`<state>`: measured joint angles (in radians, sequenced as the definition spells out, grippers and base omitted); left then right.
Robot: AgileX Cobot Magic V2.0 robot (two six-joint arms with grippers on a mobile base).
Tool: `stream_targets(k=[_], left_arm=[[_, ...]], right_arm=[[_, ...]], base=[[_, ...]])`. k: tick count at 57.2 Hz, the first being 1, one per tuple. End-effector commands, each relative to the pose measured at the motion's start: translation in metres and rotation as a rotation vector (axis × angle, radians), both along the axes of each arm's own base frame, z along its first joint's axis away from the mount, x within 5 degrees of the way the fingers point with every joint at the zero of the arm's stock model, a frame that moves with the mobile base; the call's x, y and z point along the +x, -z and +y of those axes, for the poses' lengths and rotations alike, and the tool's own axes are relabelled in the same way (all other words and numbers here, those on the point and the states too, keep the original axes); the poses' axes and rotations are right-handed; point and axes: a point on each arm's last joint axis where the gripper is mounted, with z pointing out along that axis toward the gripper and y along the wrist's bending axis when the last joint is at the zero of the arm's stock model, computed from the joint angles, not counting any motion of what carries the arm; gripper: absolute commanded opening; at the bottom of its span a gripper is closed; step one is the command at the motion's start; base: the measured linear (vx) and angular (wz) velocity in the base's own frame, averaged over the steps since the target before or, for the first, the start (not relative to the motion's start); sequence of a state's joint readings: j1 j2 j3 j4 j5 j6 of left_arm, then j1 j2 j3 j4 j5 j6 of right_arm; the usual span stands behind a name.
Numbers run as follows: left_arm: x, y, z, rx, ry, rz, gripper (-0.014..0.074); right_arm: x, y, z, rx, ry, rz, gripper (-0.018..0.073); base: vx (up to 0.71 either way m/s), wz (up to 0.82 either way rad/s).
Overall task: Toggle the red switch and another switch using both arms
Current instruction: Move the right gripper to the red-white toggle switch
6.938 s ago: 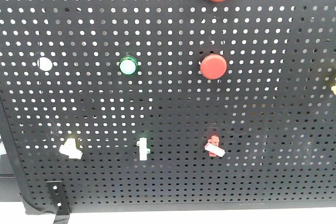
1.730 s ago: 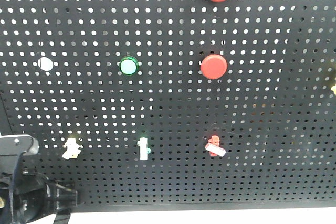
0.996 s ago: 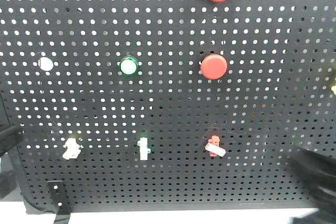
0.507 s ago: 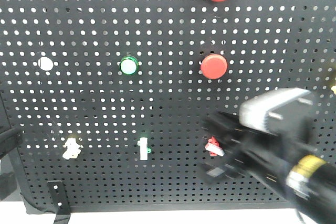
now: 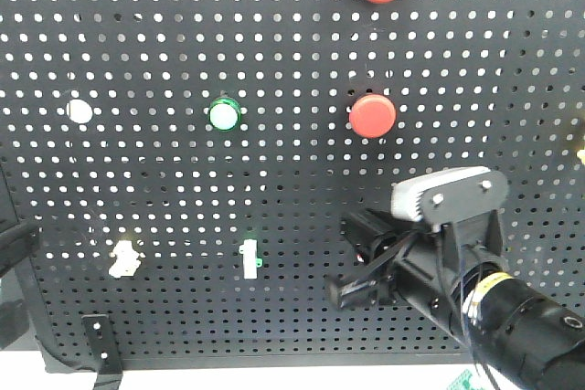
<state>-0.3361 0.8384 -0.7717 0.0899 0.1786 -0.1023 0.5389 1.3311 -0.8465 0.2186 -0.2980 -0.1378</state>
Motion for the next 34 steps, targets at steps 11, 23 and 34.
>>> stream_targets(k=[11,23,34], left_arm=[[-0.002,-0.018,-0.001,-0.052,0.015,-0.113,0.0003],[-0.002,-0.019,-0.001,-0.055,0.016,-0.121,0.0003],[-0.002,-0.019,-0.001,-0.054,0.016,-0.120,0.0003]], right_arm=[[-0.002,-0.012,0.000,-0.023,-0.014,0.006,-0.0006],[0.004,0.004,0.005,-0.061,-0.025,0.081,-0.0006],[0.002,0.001,0.004,-0.051,-0.024,0.075,-0.0006]], base=[[0.00,0.00],[0.00,0.00],[0.00,0.00]])
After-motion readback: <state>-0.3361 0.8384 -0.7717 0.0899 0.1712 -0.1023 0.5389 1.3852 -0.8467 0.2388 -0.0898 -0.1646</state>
